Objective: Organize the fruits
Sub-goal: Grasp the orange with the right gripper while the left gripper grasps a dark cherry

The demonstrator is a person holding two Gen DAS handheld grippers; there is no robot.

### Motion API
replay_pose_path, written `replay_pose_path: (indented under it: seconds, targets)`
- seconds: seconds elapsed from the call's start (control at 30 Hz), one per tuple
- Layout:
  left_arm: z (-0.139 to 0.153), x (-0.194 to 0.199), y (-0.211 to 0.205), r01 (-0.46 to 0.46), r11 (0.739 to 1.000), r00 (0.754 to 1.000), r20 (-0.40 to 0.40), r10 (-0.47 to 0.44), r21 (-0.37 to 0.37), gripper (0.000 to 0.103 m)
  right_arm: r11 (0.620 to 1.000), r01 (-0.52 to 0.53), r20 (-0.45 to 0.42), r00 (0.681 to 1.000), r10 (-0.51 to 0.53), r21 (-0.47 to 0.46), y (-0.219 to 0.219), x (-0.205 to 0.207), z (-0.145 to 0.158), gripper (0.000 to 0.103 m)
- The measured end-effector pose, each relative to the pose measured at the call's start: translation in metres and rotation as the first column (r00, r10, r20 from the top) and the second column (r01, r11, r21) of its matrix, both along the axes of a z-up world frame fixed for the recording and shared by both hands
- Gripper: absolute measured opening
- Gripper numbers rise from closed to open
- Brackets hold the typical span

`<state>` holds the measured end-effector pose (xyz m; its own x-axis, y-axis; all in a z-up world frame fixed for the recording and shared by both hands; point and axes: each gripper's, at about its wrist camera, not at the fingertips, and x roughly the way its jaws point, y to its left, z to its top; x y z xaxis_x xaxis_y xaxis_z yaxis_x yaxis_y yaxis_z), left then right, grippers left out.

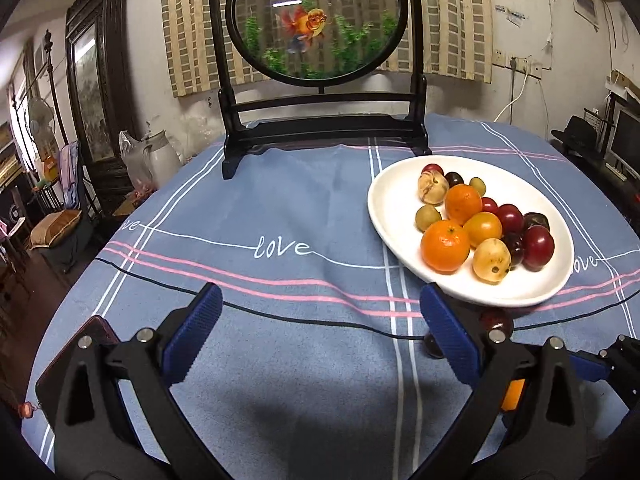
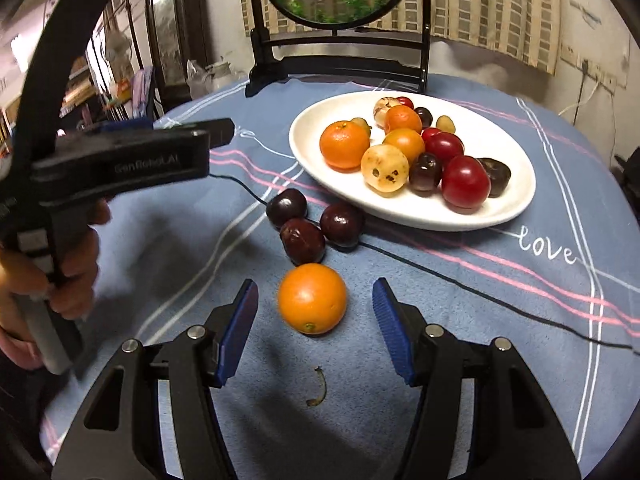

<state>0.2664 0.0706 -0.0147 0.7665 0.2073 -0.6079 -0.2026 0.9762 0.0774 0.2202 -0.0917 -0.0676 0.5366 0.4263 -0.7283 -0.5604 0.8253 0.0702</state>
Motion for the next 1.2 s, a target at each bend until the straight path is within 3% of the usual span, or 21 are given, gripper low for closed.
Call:
replay_pose_path:
  seconds: [0.2,0.43,0.67,0.77,0.83,0.93,1.0,1.03,1.17,1.2]
  targets:
    - [0.0,0.0,0.001,0.028,0.997,0.999,-0.014,-0.03,-0.07,0.101,0.999,-0.012,0.003,1.0,0.012,-0.036,0.004,0.001,-0.007,0.06]
    - [-0.001,-0.001,0.0,0.024,0.997,1.0,-0.017,-0.025,-0.068,0.101,0.999,-0.013,0.037,0.999,0.014,-0.038,0.008,0.002,-0.004,0.06]
    - [-0.002,0.0,0.001,0.018,0.998,1.0,-0.023,-0.02,-0.068,0.101,1.0,-0.017,-0.003,1.0,0.017,-0.026,0.007,0.01,-0.007,0.06]
    - [-0.002,0.0,0.003,0.019,0.996,1.0,-0.022,-0.021,-0.083,0.101,0.999,-0.03,-0.009,1.0,0.03,-0.04,0.01,0.009,-0.009,0.039]
    - [-0.002,0.0,0.001,0.025,0.996,0.999,-0.022,-0.027,-0.082,0.101,0.999,-0.028,-0.021,0.999,0.027,-0.033,0.008,0.01,-0.009,0.038]
    - [-0.003,-0.002,-0.007,0.105,0.99,0.994,-0.019,-0.107,-0.094,0.1,0.993,0.043,-0.105,0.994,-0.031,0.107,-0.016,0.023,0.0,0.038]
    - [-0.004,-0.005,-0.022,0.22,0.972,0.974,-0.031,-0.223,-0.08,0.088,0.982,0.106,-0.11,0.99,-0.089,0.159,-0.032,0.029,0.007,0.038]
    - [-0.007,-0.007,-0.036,0.302,0.952,0.952,-0.043,-0.304,-0.051,0.083,0.977,0.136,-0.1,0.988,-0.121,0.167,-0.039,0.031,0.01,0.038]
    - [-0.023,-0.011,-0.07,0.462,0.887,0.881,-0.109,-0.461,-0.015,0.039,0.96,0.2,-0.121,0.976,-0.178,0.198,-0.056,0.038,0.013,0.038]
    - [-0.026,-0.01,-0.073,0.478,0.878,0.871,-0.123,-0.476,-0.02,0.037,0.956,0.208,-0.133,0.974,-0.183,0.208,-0.058,0.039,0.012,0.038]
